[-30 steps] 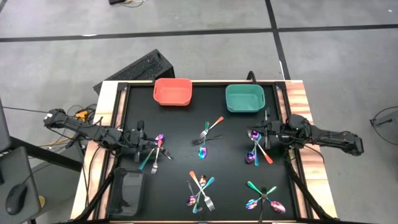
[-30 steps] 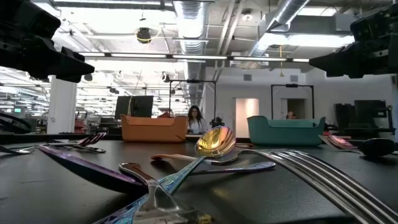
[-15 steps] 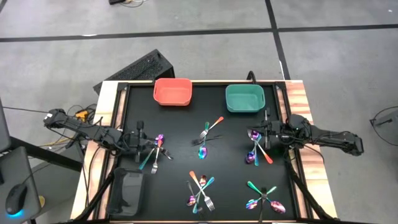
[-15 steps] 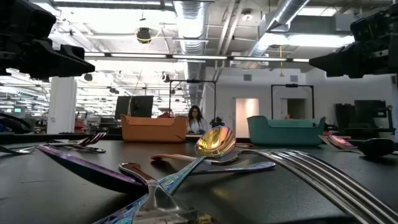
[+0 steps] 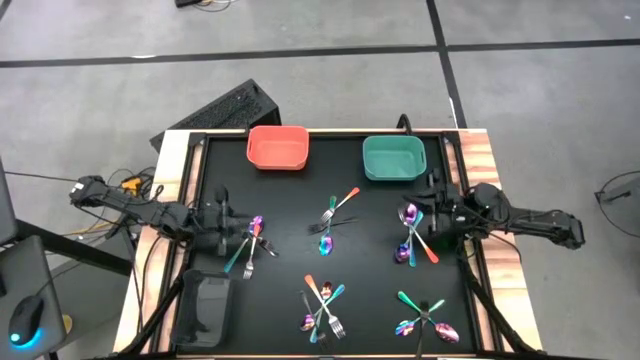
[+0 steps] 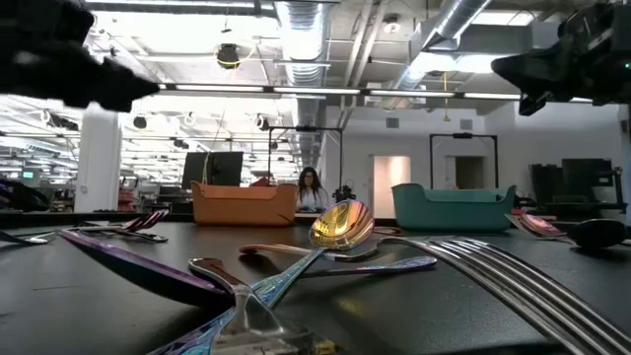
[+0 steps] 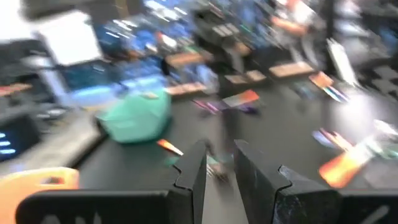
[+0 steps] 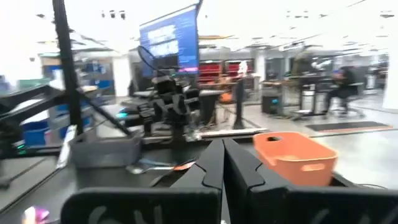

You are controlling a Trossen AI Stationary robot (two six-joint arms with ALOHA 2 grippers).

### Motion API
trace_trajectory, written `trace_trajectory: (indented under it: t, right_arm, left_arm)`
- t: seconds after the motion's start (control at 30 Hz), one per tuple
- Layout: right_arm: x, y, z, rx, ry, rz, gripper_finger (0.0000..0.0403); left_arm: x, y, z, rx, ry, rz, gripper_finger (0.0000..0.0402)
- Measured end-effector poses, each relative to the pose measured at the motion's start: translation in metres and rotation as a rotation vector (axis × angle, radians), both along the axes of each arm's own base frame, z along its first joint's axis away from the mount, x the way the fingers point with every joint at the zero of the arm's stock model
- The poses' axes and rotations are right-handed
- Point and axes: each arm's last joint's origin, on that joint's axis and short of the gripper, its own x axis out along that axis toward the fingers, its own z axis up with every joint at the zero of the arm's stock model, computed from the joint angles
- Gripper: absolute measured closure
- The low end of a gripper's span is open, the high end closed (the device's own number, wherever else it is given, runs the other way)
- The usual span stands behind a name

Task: Sort silverware by color (type)
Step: Put the blue spoon into the blue bin

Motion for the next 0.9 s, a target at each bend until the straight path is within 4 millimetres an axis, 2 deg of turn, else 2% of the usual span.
trace_trajectory:
  t: [0.17, 0.23, 0.33, 0.43, 0.57, 0.73, 0.9]
  right_arm:
    - [-0.002, 0.000, 0.008, 0.020, -0.086, -0.017, 0.0381]
    - [-0.003, -0.004, 0.009, 0.112, -0.109, -0.104, 0.0381]
    - [-0.003, -0.010, 0.003, 0.343, 0.054, -0.261, 0.0381]
    - [-0.005, -0.011, -0.005, 0.541, 0.252, -0.307, 0.0381]
    - [-0.006, -0.009, -0.016, 0.767, 0.471, -0.374, 0.0381]
    - [-0.002, -0.006, -0.029, 0.816, 0.693, -0.446, 0.0372]
    - [0.005, -0.007, -0.036, 0.755, 0.785, -0.484, 0.0332]
  left_arm:
    - [0.000, 0.007, 0.007, -0.120, -0.096, 0.156, 0.0329]
    - [0.000, 0.008, 0.009, -0.136, -0.114, 0.160, 0.0329]
    - [0.000, 0.008, 0.013, -0.161, -0.157, 0.120, 0.0329]
    - [0.000, 0.007, 0.016, -0.127, -0.181, 0.047, 0.0329]
    - [0.000, 0.011, 0.021, -0.092, -0.229, 0.071, 0.0329]
    - [0.000, 0.018, 0.025, -0.054, -0.258, 0.148, 0.0329]
    - [0.006, 0.030, 0.020, -0.087, -0.223, 0.243, 0.0329]
